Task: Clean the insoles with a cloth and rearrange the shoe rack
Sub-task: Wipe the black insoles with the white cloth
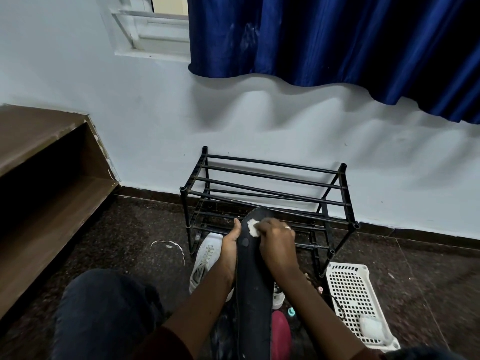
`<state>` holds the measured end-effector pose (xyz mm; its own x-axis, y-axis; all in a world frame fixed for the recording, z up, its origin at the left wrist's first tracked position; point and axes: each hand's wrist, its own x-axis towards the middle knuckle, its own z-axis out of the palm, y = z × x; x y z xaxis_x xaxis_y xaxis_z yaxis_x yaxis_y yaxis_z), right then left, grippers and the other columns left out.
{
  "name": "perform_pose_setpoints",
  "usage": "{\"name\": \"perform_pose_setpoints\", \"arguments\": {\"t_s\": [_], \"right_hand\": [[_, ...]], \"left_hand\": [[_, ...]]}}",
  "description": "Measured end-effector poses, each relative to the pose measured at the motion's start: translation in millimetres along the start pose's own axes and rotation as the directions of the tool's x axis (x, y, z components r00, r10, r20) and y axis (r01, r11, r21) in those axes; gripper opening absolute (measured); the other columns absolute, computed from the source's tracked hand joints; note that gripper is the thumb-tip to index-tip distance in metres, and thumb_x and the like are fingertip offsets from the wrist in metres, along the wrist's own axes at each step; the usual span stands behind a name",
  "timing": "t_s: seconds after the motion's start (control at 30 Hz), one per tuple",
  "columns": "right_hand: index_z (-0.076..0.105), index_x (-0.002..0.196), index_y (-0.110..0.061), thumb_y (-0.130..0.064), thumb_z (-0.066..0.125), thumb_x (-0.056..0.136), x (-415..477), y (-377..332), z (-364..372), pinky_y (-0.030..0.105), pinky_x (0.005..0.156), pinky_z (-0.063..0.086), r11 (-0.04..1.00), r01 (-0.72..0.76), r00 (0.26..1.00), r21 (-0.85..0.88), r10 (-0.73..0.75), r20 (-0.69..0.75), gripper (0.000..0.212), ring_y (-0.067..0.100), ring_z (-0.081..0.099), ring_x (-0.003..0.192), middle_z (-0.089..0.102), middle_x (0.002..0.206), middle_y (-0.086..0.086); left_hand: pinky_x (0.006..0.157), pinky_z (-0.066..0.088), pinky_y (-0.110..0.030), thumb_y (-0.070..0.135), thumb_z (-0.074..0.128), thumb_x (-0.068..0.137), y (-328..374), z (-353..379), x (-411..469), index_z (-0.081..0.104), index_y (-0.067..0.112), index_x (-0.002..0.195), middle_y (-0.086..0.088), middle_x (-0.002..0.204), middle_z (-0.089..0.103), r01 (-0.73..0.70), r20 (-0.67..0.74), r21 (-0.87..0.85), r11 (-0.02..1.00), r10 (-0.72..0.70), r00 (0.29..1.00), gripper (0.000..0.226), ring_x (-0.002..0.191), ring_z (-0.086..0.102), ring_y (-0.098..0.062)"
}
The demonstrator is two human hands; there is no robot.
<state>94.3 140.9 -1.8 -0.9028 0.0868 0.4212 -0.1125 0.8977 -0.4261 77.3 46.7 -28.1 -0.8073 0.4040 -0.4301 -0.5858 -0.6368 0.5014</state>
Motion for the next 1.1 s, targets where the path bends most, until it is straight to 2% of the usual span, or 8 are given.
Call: {"name": "perform_pose_setpoints", "arguments": {"t_s": [0.1,0.2,0.37,0.43,0.63,0.83,0.97,1.1], "right_hand": [[0.071,0.063,-0.013,0.012,0.07,0.047,-23.0,-7.3,-0.5,0.028,0.05,0.046,0.996,0.085,0.996,0.024,-0.085,0.029,0.03,0.025,0.058,0.054,0.065,0.068,0.0],[0.07,0.06,-0.015,0.012,0.076,0.042,-29.5,-8.8,-0.6,0.019,0.045,0.04,0.993,0.107,0.994,0.048,-0.108,0.027,0.033,0.02,0.056,0.051,0.063,0.065,-0.003],[0.071,0.074,-0.009,0.004,0.066,0.063,-15.5,-3.7,4.6,0.031,0.054,0.05,0.992,0.121,0.993,0.027,-0.121,-0.002,0.018,0.029,0.057,0.063,0.064,0.076,0.006],[0.071,0.076,-0.008,-0.002,0.06,0.067,-1.8,-2.1,2.8,0.036,0.057,0.049,0.997,0.077,0.997,0.005,-0.077,-0.011,0.015,0.032,0.057,0.065,0.063,0.078,0.008],[0.072,0.079,-0.009,0.003,0.067,0.071,20.3,4.6,-0.3,0.039,0.063,0.043,0.994,-0.081,0.997,-0.074,0.08,-0.012,0.016,0.036,0.059,0.071,0.065,0.081,0.008],[0.066,0.06,-0.005,0.009,0.067,0.054,-17.4,4.6,2.5,0.039,0.052,0.048,0.982,-0.164,0.982,-0.093,0.172,0.082,0.014,0.035,0.058,0.055,0.058,0.065,0.014],[0.063,0.052,-0.003,0.009,0.07,0.046,-22.5,0.8,-1.5,0.035,0.045,0.047,0.984,-0.145,0.984,-0.105,0.155,0.087,0.016,0.034,0.054,0.048,0.055,0.058,0.014],[0.063,0.058,-0.004,0.014,0.072,0.049,-2.1,2.3,-6.0,0.03,0.047,0.046,0.991,-0.097,0.995,-0.087,0.094,-0.036,0.022,0.033,0.052,0.051,0.058,0.064,0.014]], "left_hand": [[0.082,0.052,-0.035,0.057,0.043,0.084,4.2,-1.2,1.3,0.069,-0.002,0.099,-0.018,0.099,0.067,-0.015,-0.006,0.014,1.0,0.015,1.0,0.066,0.087,0.066,-0.028],[0.078,0.056,-0.033,0.058,0.038,0.089,4.4,-1.1,-0.2,0.07,-0.002,0.099,-0.019,0.101,0.066,-0.001,-0.039,0.014,1.0,0.002,0.999,0.069,0.086,0.066,-0.028],[0.067,0.056,-0.029,0.055,0.031,0.095,5.2,4.6,-6.5,0.073,-0.001,0.087,-0.017,0.083,0.067,0.014,-0.017,-0.02,1.0,-0.014,1.0,0.07,0.073,0.067,-0.026],[0.065,0.055,-0.028,0.051,0.032,0.096,4.3,6.5,-7.8,0.074,0.001,0.083,-0.016,0.082,0.067,-0.015,-0.027,-0.007,1.0,0.014,1.0,0.066,0.072,0.068,-0.026],[0.058,0.058,-0.03,0.051,0.027,0.097,3.8,9.2,-7.9,0.077,0.001,0.081,-0.018,0.085,0.072,-0.033,-0.008,-0.019,0.999,0.032,0.999,0.072,0.072,0.071,-0.027],[0.076,0.052,-0.036,0.058,0.034,0.093,5.2,7.0,-8.3,0.067,0.001,0.103,-0.019,0.092,0.07,-0.031,-0.084,0.058,0.998,0.036,0.996,0.067,0.076,0.069,-0.03],[0.071,0.052,-0.034,0.057,0.035,0.094,1.1,7.3,-8.3,0.074,0.003,0.089,-0.017,0.088,0.072,-0.036,-0.115,0.074,0.997,0.045,0.992,0.067,0.072,0.07,-0.027],[0.065,0.057,-0.03,0.052,0.038,0.095,2.5,13.0,-9.5,0.076,0.002,0.083,-0.017,0.083,0.072,-0.031,-0.058,0.046,0.998,0.033,0.998,0.064,0.07,0.069,-0.027]]}}
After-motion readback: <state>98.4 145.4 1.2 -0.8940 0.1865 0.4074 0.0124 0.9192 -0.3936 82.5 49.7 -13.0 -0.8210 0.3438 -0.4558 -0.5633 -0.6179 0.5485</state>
